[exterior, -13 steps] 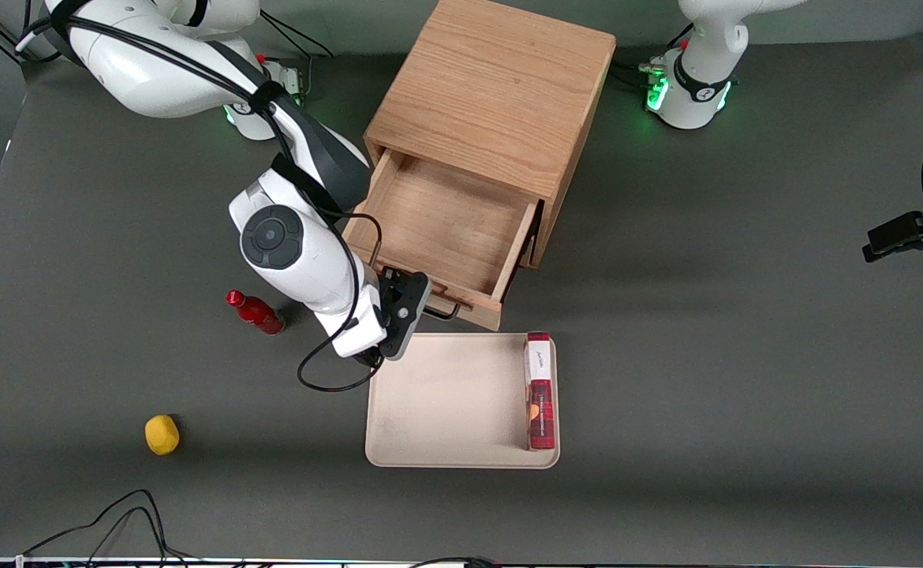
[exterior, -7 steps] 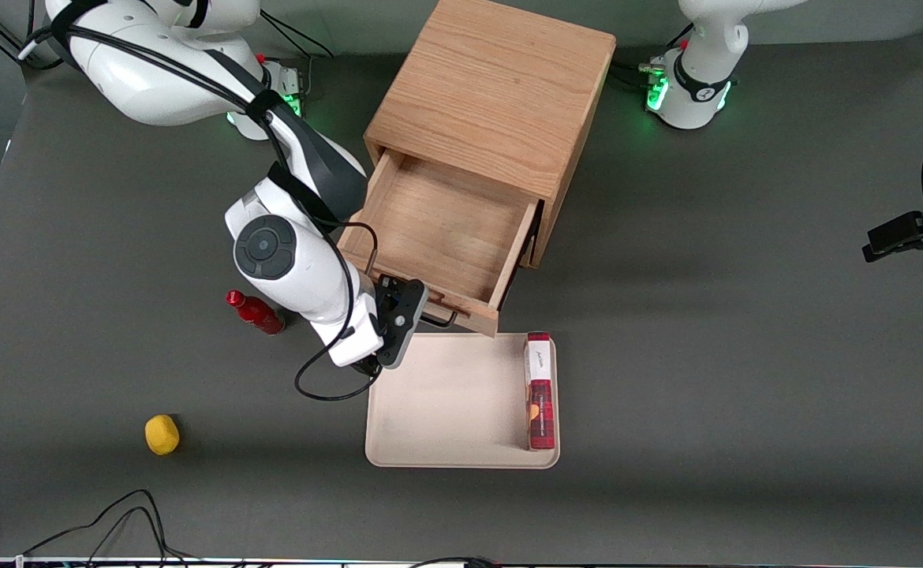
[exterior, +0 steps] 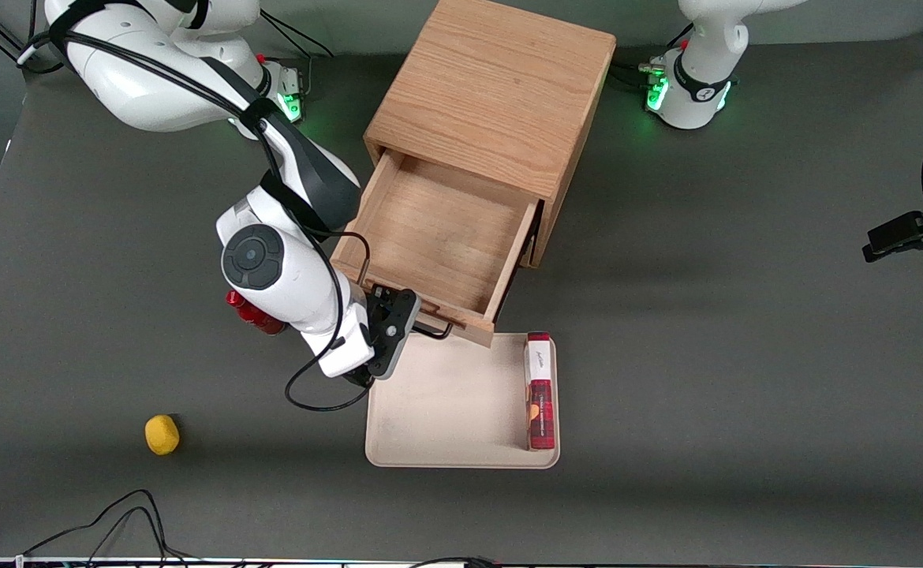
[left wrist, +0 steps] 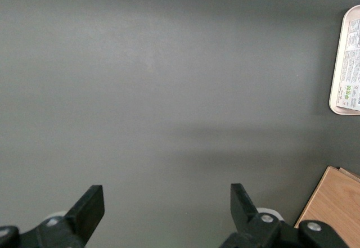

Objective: Open upper drawer
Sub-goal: 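Keep pulling the upper drawer further out with the right gripper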

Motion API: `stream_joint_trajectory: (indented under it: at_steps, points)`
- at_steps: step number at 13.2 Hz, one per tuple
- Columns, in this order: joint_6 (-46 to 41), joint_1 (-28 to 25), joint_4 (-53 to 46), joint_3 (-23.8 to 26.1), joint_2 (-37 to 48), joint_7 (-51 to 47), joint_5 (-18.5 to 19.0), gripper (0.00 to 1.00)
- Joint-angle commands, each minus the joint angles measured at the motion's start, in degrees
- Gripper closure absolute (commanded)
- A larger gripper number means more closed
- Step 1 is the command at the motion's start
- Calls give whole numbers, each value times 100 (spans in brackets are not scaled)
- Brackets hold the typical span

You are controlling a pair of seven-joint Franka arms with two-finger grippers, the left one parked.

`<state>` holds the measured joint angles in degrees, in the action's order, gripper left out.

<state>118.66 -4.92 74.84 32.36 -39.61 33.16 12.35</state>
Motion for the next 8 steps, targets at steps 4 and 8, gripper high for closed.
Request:
stream_joint_trajectory:
  at_steps: [4, 8]
  points:
    - [-264, -62, -364, -28, -153, 112, 84, 0]
    - [-553, -27, -434, 34, -91, 60, 66, 0]
